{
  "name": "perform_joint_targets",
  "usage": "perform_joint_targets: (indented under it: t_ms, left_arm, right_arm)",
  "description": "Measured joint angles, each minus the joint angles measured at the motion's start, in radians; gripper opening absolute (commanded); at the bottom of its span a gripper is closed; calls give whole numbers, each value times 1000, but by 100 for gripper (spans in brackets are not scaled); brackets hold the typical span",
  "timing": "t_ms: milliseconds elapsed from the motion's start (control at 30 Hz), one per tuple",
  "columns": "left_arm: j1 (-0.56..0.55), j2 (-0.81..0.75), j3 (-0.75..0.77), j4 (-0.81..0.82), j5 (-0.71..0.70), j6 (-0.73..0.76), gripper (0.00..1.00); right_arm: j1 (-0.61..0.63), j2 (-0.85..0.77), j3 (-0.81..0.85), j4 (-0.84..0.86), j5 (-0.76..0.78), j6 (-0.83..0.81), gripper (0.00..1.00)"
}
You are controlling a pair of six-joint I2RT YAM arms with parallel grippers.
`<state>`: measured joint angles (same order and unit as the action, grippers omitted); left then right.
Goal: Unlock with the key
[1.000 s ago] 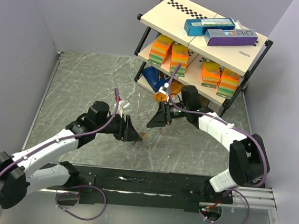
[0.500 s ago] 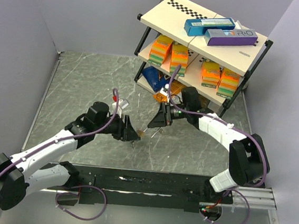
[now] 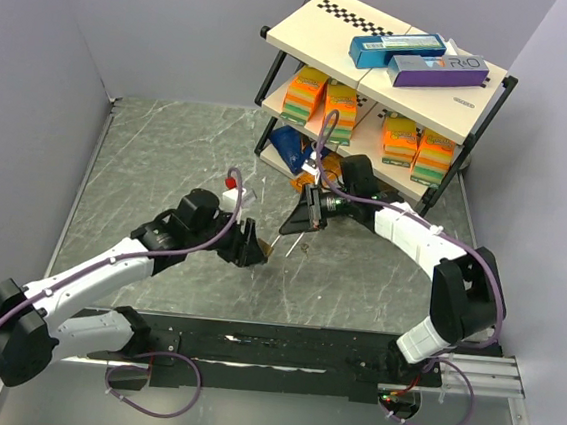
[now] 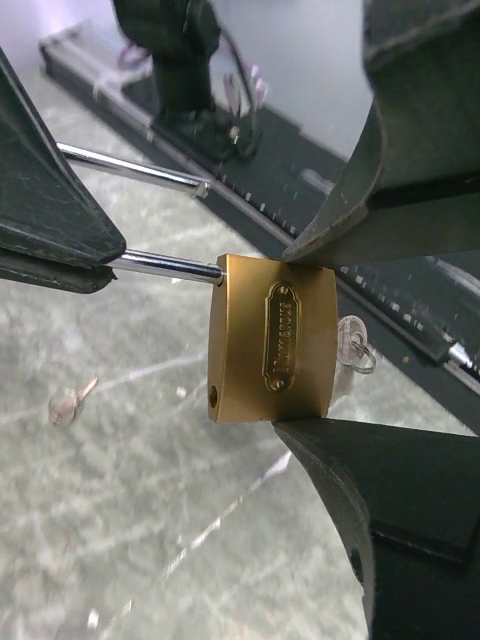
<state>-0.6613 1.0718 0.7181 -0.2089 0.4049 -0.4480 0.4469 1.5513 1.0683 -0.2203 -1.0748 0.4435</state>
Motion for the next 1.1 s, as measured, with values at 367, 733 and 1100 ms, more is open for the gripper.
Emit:
perform_joint_targets:
  t_ms: [367, 733, 1100]
  left_arm:
    - [-113, 69, 48, -48, -235, 13, 1]
    - [-141, 117, 57, -54, -320, -48, 1]
    - [-126, 119, 51, -81, -355, -101, 1]
  right_arm:
    - [2, 38, 43, -109, 101, -3, 5]
    - [2, 47, 43, -133, 188, -10, 51]
    - [-14, 48, 8, -95, 209, -6, 63]
